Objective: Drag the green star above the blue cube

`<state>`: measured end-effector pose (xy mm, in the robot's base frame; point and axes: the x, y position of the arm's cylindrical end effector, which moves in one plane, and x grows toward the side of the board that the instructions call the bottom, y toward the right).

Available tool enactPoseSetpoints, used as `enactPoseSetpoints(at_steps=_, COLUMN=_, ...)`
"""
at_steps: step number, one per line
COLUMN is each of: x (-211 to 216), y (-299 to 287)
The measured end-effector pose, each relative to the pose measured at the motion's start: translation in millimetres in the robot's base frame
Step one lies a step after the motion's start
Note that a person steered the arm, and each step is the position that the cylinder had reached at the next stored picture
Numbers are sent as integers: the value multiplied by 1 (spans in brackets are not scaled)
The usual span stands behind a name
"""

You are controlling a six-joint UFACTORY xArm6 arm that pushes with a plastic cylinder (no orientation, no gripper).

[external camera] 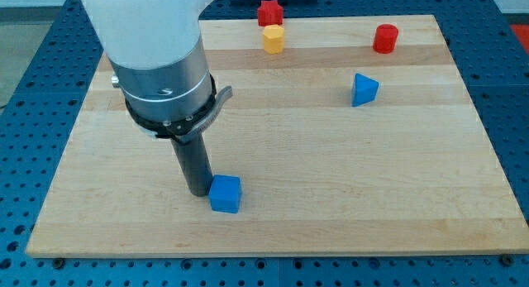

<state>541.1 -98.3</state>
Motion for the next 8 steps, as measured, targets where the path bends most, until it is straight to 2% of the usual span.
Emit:
enactPoseSetpoints(at_steps=1, x=-29, y=-21)
enactPoseSetpoints(at_steps=5, x=-221, y=-31)
enactPoseSetpoints(at_steps=6, x=-243, y=-58)
enactPoseSetpoints(at_steps=7, x=-237, y=-138)
enactPoseSetpoints(at_steps=8, x=-202, y=-124)
